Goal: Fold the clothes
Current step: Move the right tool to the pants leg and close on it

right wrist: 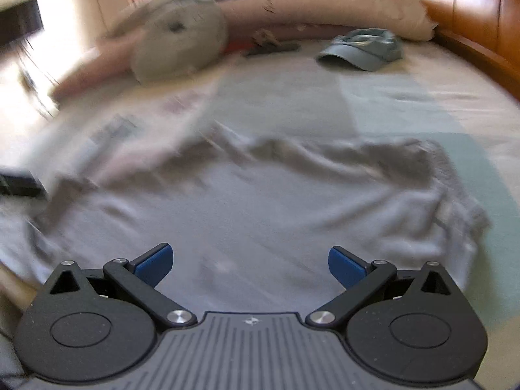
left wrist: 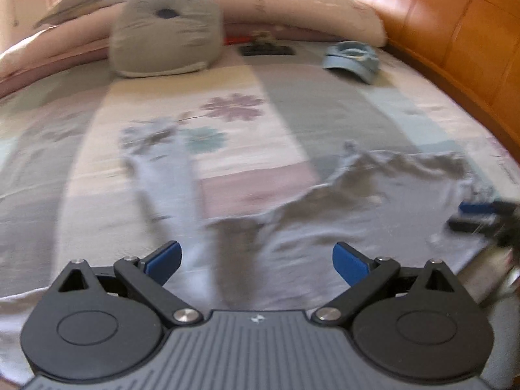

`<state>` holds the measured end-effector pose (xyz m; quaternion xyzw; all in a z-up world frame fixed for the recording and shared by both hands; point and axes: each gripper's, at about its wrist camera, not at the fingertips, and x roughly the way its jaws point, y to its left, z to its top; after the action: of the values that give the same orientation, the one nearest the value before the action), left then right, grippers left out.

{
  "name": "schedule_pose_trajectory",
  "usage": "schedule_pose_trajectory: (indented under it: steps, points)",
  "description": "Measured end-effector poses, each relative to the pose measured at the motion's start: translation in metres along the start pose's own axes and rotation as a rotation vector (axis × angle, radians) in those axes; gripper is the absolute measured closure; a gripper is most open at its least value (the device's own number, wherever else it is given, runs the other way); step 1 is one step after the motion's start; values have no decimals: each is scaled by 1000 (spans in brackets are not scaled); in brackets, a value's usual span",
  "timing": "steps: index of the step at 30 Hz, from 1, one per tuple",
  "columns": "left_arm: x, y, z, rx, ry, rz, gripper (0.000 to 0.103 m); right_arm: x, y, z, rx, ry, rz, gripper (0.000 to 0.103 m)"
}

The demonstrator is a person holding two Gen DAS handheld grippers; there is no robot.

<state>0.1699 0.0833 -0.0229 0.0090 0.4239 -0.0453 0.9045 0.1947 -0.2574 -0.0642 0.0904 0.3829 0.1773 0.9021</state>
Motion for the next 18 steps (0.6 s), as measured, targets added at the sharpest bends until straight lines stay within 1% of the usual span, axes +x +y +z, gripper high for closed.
schedule_pose_trajectory:
  steps: [3,5,7,10,14,18]
  points:
    - [-3,30,-10,-10,13,48,4,8,16,30,44,1,161,0]
    - [-4,45,-17,-8,22,66,4,19,31,47,57,12,269,0]
    - [-5,59,-25,-4,33,75,4,39,51,66,66,36,375,0]
    - [-8,79,-35,-1,45,82,4,80,80,87,75,98,485,0]
    - [-9,101,-45,-8,57,81,4,147,112,102,136,214,580,0]
    - [-8,120,-52,-31,66,80,4,207,129,109,226,305,637,0]
